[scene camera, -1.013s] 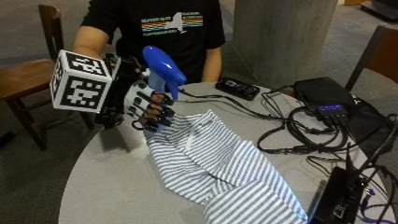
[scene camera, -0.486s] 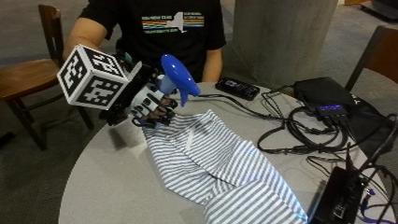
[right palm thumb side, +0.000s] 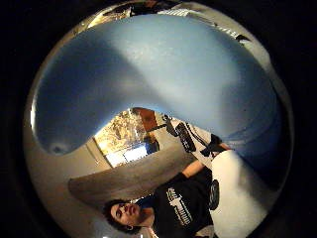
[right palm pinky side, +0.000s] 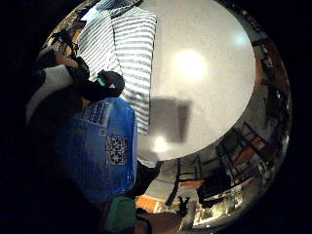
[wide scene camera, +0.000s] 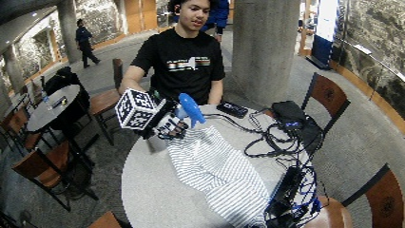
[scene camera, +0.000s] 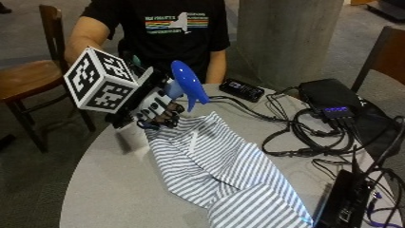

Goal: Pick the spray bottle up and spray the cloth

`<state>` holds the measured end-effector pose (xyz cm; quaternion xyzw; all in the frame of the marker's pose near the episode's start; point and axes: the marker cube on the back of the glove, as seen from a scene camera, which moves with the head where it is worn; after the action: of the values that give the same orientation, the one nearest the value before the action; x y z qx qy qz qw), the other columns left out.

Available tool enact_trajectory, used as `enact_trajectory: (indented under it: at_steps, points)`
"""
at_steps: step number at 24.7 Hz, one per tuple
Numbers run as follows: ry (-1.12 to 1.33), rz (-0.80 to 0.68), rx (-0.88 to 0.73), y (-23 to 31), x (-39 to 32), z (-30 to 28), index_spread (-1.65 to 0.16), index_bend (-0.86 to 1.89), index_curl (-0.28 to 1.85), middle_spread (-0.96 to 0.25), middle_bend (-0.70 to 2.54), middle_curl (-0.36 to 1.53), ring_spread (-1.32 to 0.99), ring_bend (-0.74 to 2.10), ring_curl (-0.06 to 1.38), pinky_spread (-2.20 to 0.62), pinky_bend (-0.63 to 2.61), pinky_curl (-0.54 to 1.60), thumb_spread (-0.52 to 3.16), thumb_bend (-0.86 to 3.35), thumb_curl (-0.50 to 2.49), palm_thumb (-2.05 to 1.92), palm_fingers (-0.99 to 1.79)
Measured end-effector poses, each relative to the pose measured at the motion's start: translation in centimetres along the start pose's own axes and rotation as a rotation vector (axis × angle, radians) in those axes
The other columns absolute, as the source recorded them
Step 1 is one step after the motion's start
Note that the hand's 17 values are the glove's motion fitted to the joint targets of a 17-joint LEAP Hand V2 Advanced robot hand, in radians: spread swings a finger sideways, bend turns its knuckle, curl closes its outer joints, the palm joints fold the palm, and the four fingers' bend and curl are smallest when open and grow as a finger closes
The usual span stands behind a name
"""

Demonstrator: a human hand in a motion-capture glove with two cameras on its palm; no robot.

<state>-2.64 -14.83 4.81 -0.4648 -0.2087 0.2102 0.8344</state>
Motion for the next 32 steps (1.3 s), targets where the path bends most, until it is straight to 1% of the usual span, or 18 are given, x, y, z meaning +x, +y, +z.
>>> enact_trajectory:
  at_steps: [8, 12, 15, 20, 26, 29, 32]
  points:
    - [-0.001, 0.008, -0.009, -0.1, 0.1, 0.3, -0.19, 0.16, 0.48, -0.03, 0.2, 0.47, -0.02, 0.28, 0.37, 0.15, 0.5, 0.32, 0.52, -0.03, 0.69, 1.0, 1.13]
    - [-0.028, -0.016, 0.029, 0.0, 0.3, 0.0, -0.19, 0.16, 0.48, -0.03, 0.2, 0.47, -0.02, 0.28, 0.37, 0.14, 0.5, 0.33, 0.53, -0.03, 0.7, 0.99, 1.13]
    - [-0.083, -0.069, 0.087, 0.1, 0.4, -0.4, -0.19, 0.16, 0.48, -0.03, 0.2, 0.47, -0.02, 0.28, 0.37, 0.14, 0.5, 0.33, 0.53, -0.03, 0.7, 0.99, 1.13]
    - [-0.203, -0.207, 0.253, 0.9, 0.9, -1.4, -0.19, 0.16, 0.48, -0.03, 0.2, 0.47, -0.02, 0.29, 0.38, 0.14, 0.5, 0.33, 0.54, -0.03, 0.71, 0.99, 1.13]
    - [-0.269, -0.364, 0.545, 2.2, 2.9, -3.1, -0.19, 0.16, 0.48, -0.03, 0.19, 0.47, -0.02, 0.29, 0.38, 0.14, 0.5, 0.33, 0.54, -0.03, 0.71, 0.99, 1.13]
    - [-0.294, -0.4, 0.685, 2.8, 4.5, -3.6, -0.19, 0.16, 0.48, -0.03, 0.2, 0.48, -0.02, 0.28, 0.38, 0.14, 0.5, 0.33, 0.54, -0.03, 0.71, 0.99, 1.12]
    - [-0.334, -0.385, 0.773, 2.8, 6.3, -3.9, -0.19, 0.16, 0.48, -0.03, 0.19, 0.48, -0.03, 0.29, 0.38, 0.13, 0.48, 0.33, 0.56, -0.03, 0.71, 0.98, 1.1]
